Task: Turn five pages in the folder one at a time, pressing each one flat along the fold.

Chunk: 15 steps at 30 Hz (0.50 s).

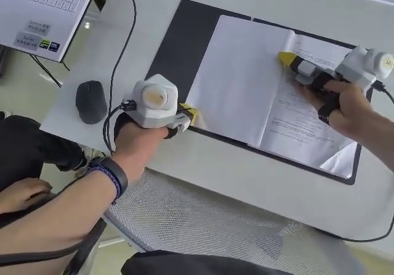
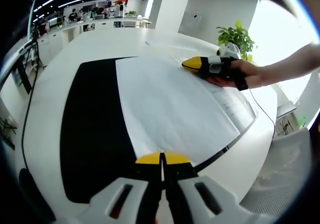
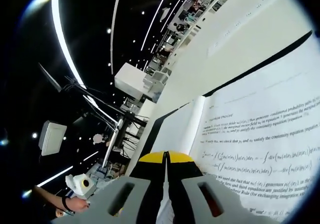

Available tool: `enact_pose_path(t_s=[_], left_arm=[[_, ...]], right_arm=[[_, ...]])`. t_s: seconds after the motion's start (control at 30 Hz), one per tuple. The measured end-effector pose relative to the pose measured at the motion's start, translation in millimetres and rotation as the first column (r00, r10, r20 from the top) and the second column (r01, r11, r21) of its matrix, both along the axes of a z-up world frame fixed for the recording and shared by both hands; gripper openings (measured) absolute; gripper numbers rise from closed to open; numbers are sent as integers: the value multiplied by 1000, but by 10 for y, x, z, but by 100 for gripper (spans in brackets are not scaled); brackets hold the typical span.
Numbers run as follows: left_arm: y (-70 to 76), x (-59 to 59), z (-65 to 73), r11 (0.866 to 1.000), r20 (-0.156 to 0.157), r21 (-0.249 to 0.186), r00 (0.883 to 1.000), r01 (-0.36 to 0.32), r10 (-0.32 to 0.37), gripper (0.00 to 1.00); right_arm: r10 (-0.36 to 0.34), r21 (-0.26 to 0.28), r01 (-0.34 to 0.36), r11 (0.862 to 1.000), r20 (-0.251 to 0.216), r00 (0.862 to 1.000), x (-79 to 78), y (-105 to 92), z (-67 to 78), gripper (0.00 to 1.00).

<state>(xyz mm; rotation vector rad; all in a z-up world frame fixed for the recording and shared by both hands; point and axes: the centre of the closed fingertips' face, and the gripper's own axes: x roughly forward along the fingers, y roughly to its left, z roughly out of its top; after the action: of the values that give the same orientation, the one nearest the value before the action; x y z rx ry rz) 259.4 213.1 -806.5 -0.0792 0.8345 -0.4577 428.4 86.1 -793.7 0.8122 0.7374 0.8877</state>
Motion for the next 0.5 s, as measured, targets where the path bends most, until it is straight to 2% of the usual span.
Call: enact_pose_path(t_s=[0.03,0.13,0.17,0.2,0.33,0.37,0.47,0.5], left_arm=[[0,-1,0,1000,1,0,1000,1,-1,0],[0,-3,1,1000,2,-1,1000,5,-5,0],[0,-4,1,1000,3,-3,1000,7,-7,0],[0,-4,0,1000,4,-3,1000,8,-8,0],[2,-7,-1,1000,6,-4,1000,11,-11,0],[3,-7,-1,1000,7,-4,1000,12,-12,0],[3,-11,4,1000,8,-2,1000,13,-13,0],[3,-12,5,1000,8,-1,1000,14,-14,0]], right_arm=[[14,1,-14,1000,3,1000,-39,-6,-11,0],[43,-3,-43,999,3,999,-285,34,2,0],[46,-3,-46,999,3,999,-265,33,-5,0],[60,-4,-60,998,3,998,-311,44,-12,0],[73,4,-73,997,-2,997,-573,82,26,0],[74,5,-74,997,-4,997,-582,72,24,0],[98,2,-98,995,-5,995,-756,100,34,0],[102,1,-102,995,-6,995,-847,123,67,0]])
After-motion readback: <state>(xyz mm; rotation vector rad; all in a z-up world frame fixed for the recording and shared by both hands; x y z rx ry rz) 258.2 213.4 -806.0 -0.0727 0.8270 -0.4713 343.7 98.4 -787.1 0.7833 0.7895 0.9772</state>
